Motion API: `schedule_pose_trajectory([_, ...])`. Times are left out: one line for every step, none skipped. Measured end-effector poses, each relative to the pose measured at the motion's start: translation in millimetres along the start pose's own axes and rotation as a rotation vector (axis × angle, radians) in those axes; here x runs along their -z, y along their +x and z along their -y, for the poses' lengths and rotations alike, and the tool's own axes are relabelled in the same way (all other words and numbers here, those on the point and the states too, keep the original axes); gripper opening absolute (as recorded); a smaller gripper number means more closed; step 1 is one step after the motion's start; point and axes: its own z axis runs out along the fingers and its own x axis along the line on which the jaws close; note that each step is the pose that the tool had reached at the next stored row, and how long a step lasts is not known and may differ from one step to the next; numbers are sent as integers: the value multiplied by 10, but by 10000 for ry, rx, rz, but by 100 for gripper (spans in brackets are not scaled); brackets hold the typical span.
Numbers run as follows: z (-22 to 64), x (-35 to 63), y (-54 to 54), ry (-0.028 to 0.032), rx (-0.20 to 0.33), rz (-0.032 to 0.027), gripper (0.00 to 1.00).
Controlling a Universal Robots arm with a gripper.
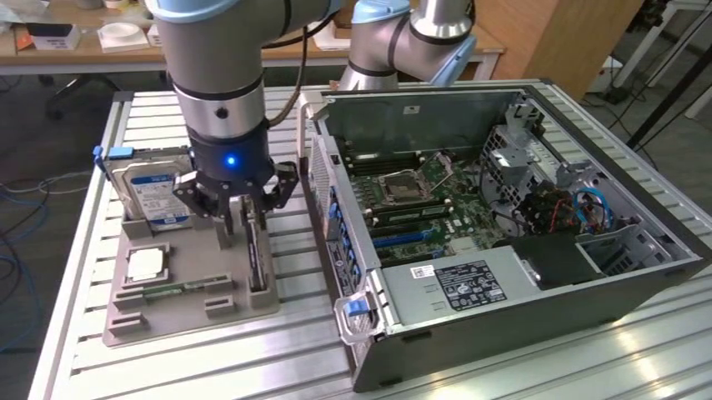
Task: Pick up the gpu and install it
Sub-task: 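Pick up the gpu and move the gpu toward the slot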
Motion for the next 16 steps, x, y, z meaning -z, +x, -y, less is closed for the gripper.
schedule_pose_trajectory([1, -19, -14, 0, 1, 1, 47])
schedule_pose_trajectory([2, -37, -27, 1, 1, -1, 47])
schedule_pose_trajectory([6, -56, -41, 0, 0, -1, 47])
schedule_pose_trajectory([14, -74, -52, 1, 0, -4, 47])
schedule_pose_trajectory([29, -89, -57, 2, -2, -14, 47])
schedule_pose_trajectory([60, -103, -58, 3, -2, -20, 47])
schedule_pose_trajectory([87, -120, -59, 2, -2, -23, 47])
schedule_pose_trajectory([103, -136, -59, 1, -2, -25, 47])
schedule_pose_trajectory([121, -152, -60, 1, -2, -30, 47])
schedule_pose_trajectory([131, -170, -61, -1, -1, -32, 47])
schedule_pose_trajectory([134, -188, -62, 0, -1, -34, 47])
schedule_pose_trajectory([138, -204, -61, 0, -2, -36, 47])
schedule_pose_trajectory([139, -217, -61, 0, -3, -36, 47])
schedule_pose_trajectory([139, -230, -61, -2, -3, -35, 47])
schedule_pose_trajectory([140, -242, -61, -3, -3, -35, 47])
schedule_pose_trajectory([141, -254, -60, -5, -3, -36, 47])
